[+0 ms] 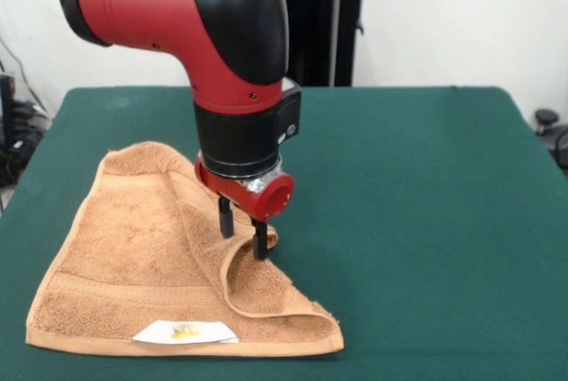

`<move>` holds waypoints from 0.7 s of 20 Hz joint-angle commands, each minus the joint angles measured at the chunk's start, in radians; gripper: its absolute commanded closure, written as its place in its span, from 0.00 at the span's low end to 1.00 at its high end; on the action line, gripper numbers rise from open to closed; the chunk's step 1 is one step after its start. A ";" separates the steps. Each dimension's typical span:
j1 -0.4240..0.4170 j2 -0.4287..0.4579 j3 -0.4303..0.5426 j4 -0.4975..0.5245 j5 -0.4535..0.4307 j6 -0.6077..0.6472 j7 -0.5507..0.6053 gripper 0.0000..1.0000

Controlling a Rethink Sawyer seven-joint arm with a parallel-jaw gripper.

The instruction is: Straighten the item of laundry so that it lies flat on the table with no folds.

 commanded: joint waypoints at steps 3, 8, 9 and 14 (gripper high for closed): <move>-0.013 -0.002 0.024 -0.032 -0.064 0.210 -0.092 0.00; -0.022 0.010 0.022 -0.051 -0.080 0.223 -0.094 0.00; -0.024 0.010 0.024 -0.051 -0.084 0.222 -0.093 0.00; -0.018 0.003 0.035 -0.044 -0.094 0.208 -0.062 0.00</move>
